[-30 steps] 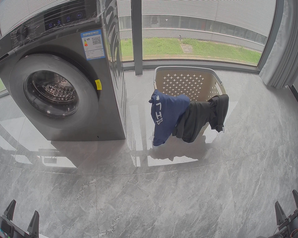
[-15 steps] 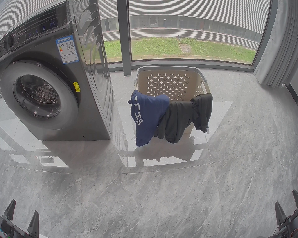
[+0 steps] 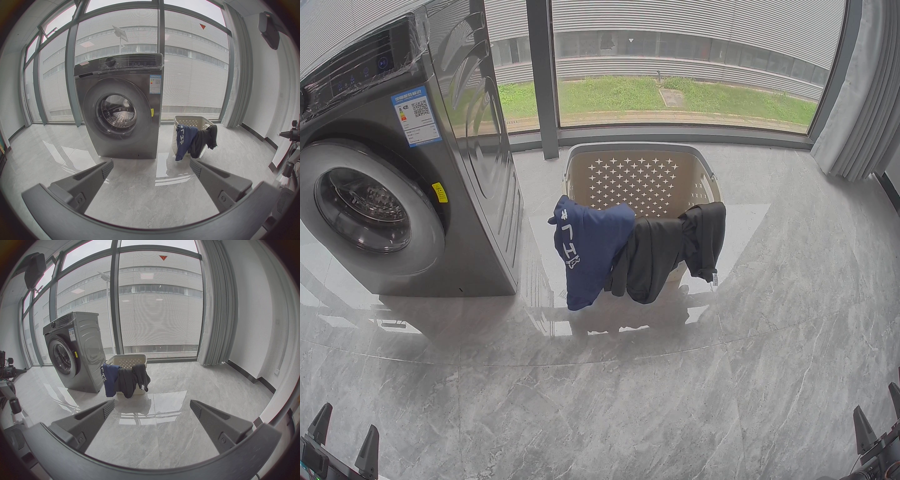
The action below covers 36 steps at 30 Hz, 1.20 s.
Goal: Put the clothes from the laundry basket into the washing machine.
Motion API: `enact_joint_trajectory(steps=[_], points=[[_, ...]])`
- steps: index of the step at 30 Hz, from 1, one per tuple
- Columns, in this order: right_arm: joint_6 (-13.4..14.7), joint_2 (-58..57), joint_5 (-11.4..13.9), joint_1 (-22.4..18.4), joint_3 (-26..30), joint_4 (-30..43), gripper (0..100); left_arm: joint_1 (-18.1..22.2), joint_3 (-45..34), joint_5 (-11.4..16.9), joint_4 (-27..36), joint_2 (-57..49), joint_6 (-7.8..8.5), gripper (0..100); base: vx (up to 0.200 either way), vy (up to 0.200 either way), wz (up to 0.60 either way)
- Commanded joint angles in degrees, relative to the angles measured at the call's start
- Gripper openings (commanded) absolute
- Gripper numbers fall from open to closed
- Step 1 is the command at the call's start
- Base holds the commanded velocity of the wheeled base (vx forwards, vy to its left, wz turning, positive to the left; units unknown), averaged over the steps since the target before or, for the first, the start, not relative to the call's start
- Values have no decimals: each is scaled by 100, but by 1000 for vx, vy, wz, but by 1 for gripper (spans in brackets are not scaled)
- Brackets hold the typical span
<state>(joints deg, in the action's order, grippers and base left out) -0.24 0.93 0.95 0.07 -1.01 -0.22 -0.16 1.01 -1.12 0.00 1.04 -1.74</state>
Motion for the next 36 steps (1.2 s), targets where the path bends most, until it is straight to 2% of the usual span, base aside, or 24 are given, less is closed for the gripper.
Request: enact_joint_trajectory(steps=[1,17,26,36], points=[[-2,-93,2,1,101,-4,100,7,-92,-2,0,-77,-1,100,200,0,0],[-2,-84,2,1,101,-4,100,-2,-92,-2,0,-77,-10,100,200,0,0],[-2,-93,2,1,101,-4,100,7,-92,-2,0,-77,-19,100,0,0,0],[-2,-93,2,1,101,-4,100,7,-92,-2,0,-77,-19,100,0,-200,0]])
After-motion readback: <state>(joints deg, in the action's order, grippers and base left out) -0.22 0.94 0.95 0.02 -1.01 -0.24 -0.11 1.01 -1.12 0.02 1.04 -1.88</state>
